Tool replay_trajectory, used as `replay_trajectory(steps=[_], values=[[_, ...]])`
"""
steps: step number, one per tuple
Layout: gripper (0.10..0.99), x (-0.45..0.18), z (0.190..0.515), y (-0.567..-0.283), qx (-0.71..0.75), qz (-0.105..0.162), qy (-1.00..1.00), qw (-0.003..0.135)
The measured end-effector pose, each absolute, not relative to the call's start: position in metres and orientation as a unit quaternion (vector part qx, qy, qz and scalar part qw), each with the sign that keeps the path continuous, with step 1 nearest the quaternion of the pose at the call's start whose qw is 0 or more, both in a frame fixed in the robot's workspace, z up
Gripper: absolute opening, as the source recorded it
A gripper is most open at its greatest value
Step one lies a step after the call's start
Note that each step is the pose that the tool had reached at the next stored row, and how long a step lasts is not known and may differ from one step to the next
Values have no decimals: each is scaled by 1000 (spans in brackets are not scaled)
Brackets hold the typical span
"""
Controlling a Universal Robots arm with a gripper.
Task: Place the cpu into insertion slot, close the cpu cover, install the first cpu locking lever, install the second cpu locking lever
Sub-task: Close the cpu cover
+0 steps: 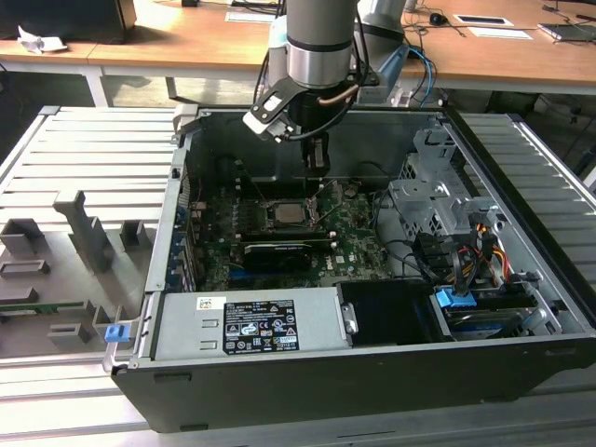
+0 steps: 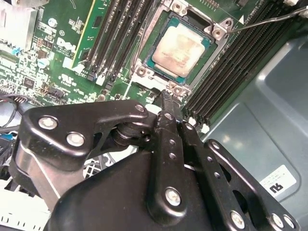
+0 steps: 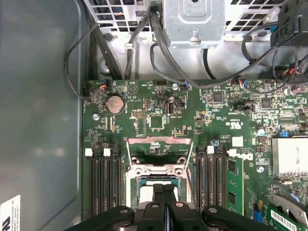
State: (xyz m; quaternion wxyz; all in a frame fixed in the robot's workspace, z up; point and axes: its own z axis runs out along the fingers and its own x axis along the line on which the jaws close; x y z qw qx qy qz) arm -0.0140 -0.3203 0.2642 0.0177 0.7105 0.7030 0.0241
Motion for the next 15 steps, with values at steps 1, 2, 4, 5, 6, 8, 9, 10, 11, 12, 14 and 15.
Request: replay_trajectory(steps=[1,2,4,5,6,8,9,10,11,12,14,15], values=[[106,-13,264,-320,710,24,703,18],[106,-12,264,-320,711,24,703,18],[106,-12,266,-320,711,24,703,18],[106,-12,268,-320,711,24,703,18],[106,-12,272,-320,711,24,703,18],[106,-12,274,-320,711,24,703,18],[106,-11,274,-320,710,24,703,18],[106,-11,274,-320,710,24,703,18],[106,-11,274,-320,711,24,703,18],[106,-11,274,-320,711,24,703,18],[106,-10,274,-320,711,24,703,18],[106,-9,274,-320,711,24,703,18]])
